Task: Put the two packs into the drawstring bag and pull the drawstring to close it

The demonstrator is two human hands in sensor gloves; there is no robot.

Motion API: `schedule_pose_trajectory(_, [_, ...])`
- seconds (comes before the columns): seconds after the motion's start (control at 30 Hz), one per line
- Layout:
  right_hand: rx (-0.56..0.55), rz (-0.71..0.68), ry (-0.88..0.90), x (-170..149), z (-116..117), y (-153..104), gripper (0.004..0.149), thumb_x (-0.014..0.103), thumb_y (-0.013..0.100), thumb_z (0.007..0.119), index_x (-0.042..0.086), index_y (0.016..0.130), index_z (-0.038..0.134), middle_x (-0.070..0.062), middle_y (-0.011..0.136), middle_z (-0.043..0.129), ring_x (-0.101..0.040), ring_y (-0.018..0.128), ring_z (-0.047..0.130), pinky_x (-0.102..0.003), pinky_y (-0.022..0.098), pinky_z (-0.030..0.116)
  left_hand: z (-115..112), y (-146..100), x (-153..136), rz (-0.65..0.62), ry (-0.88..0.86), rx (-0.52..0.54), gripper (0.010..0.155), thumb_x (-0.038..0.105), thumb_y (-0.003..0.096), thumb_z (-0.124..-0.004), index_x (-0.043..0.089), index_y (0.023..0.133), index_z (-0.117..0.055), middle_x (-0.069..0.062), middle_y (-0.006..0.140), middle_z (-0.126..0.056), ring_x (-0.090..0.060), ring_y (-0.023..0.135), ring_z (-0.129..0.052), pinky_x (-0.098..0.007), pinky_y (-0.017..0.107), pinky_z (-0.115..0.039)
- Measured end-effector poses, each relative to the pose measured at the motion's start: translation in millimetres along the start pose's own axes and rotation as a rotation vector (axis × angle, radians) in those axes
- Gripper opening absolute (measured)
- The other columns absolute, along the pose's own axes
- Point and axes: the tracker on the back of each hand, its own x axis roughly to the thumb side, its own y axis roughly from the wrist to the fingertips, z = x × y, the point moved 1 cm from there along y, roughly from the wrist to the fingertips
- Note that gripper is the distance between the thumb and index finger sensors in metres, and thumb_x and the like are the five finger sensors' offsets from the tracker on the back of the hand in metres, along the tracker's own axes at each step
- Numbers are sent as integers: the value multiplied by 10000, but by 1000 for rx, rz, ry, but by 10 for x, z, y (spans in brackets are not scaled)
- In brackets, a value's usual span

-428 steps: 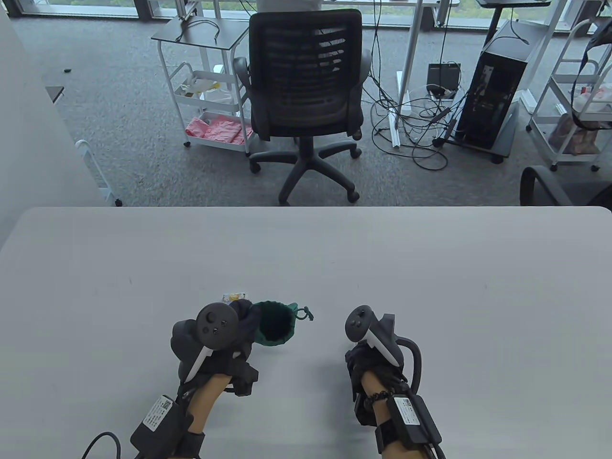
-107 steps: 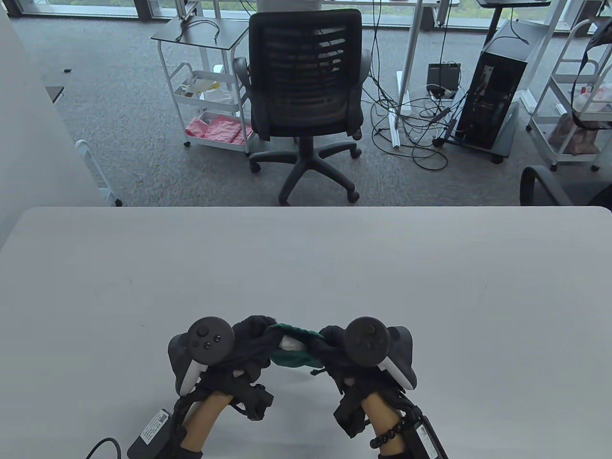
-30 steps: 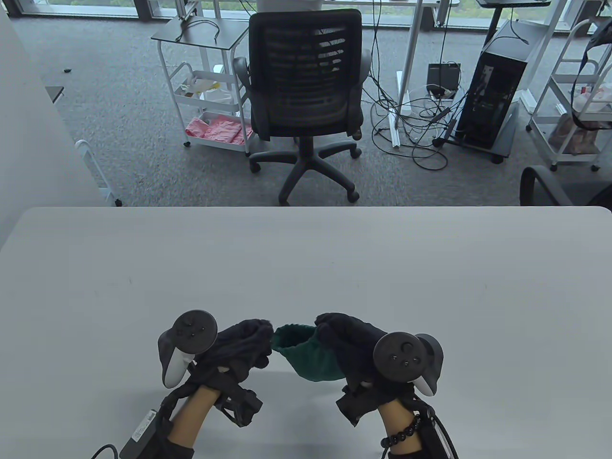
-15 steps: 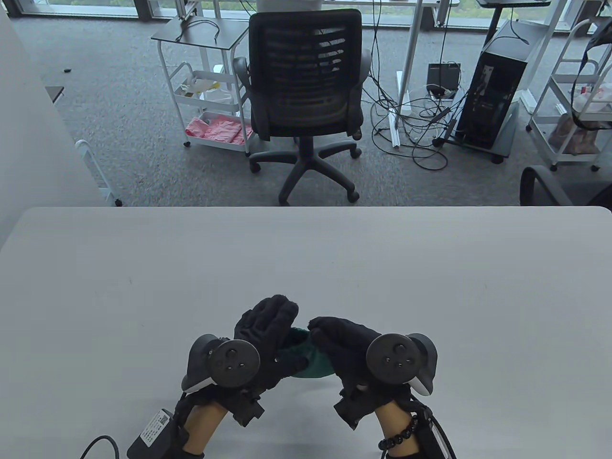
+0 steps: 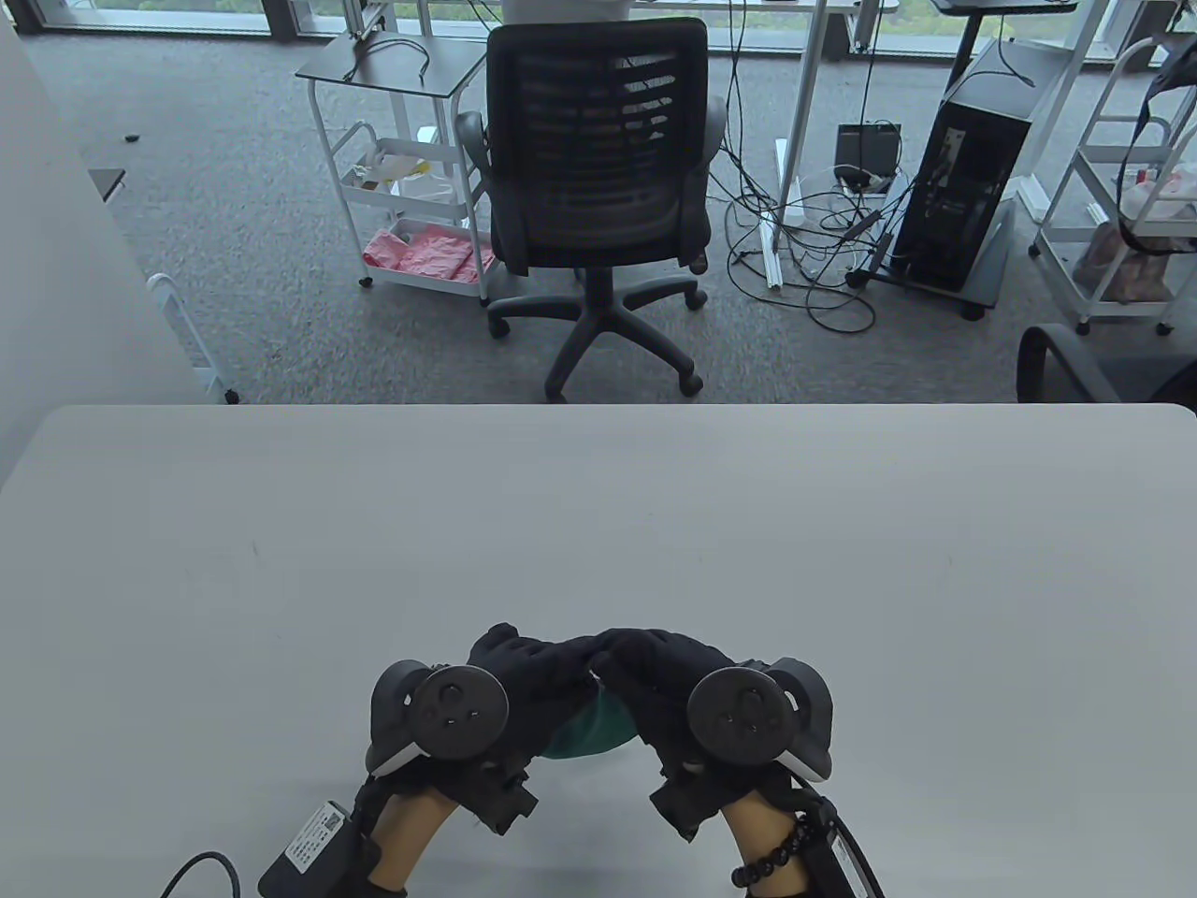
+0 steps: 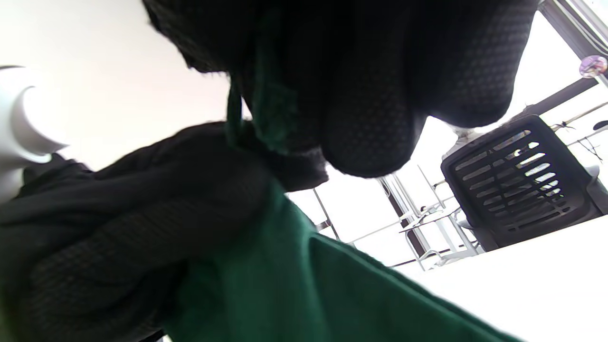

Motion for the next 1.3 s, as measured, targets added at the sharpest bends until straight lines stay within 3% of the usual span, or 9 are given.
schedule_pose_trajectory(0.13, [12, 19, 47, -23, 21, 0, 372, 394, 547, 738, 141, 776, 885, -64, 622, 1008, -237, 467, 1073, -443, 407, 925, 14, -5, -11, 8, -27, 17, 466, 573, 502, -682, 318, 856, -846, 84, 655, -1028, -235, 685, -1062, -698, 672, -701])
schedule_pose_trajectory(0.53, [144, 76, 137, -144, 174, 20, 370, 402, 547, 739, 137, 747, 903, -50, 581, 1019, -219, 435, 1079, -433, 388, 934, 110, -65, -40, -16, 172, -16, 446, 555, 516, -707, 320, 864, -857, 48, 735, -1022, -284, 755, -1036, -711, 670, -695])
schedule_pose_trajectory(1.3, [98, 115, 231, -322, 11, 2, 366, 406, 543, 749, 136, 721, 920, -39, 550, 1028, -207, 413, 1082, -425, 377, 938, 155, -85, -170, 46, 197, -26, 438, 562, 511, -721, 344, 860, -869, 35, 791, -1013, -289, 794, -1023, -699, 670, -710])
